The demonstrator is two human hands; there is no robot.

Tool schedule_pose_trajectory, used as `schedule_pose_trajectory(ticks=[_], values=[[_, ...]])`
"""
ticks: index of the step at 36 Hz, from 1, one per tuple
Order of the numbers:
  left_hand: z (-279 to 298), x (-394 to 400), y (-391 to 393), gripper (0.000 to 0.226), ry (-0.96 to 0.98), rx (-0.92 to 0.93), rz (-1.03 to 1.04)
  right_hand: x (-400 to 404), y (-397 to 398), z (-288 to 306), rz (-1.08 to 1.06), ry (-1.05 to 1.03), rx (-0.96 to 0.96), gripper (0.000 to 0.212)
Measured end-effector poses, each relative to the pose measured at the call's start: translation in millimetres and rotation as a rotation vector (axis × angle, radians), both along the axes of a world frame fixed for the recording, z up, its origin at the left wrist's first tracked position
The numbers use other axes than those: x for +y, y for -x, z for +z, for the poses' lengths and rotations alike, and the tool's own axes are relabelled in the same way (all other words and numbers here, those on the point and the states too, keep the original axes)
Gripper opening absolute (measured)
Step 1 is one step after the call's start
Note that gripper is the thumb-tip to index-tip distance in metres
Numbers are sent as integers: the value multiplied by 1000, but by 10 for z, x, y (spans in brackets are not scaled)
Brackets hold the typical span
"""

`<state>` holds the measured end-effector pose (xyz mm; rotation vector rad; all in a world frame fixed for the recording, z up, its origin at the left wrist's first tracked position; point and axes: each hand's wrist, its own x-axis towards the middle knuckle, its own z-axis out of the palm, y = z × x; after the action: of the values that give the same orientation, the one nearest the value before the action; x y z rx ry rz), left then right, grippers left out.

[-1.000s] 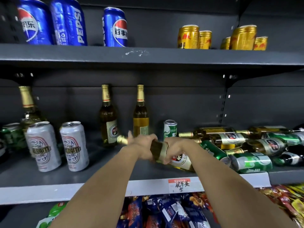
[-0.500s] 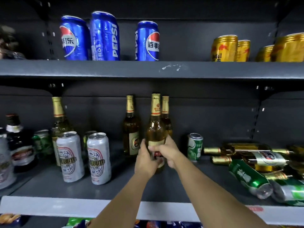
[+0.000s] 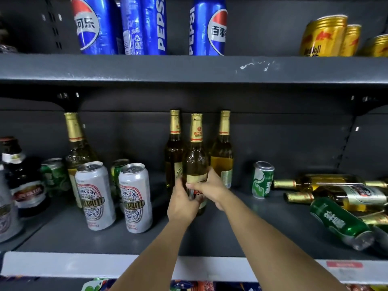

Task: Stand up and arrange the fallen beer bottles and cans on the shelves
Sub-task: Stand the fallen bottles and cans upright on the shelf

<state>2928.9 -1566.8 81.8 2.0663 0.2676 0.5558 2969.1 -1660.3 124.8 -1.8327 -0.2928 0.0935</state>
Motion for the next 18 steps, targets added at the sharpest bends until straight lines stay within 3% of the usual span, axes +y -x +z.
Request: schedule_pose_trajectory(ticks=[5, 11, 15, 18], values=[[-52, -85, 27, 77, 63, -21, 56, -109, 78, -148, -30, 101, -85, 67], [-59, -433, 288, 49, 69, -138, 417, -724, 211, -188, -268, 421, -337, 54], [-90, -841, 402, 40, -10, -197, 398, -1415, 310, -93, -472, 653, -529, 41], [-106, -1235, 426, 33, -64, -216, 334, -1980, 348, -79, -562, 856, -547, 40]])
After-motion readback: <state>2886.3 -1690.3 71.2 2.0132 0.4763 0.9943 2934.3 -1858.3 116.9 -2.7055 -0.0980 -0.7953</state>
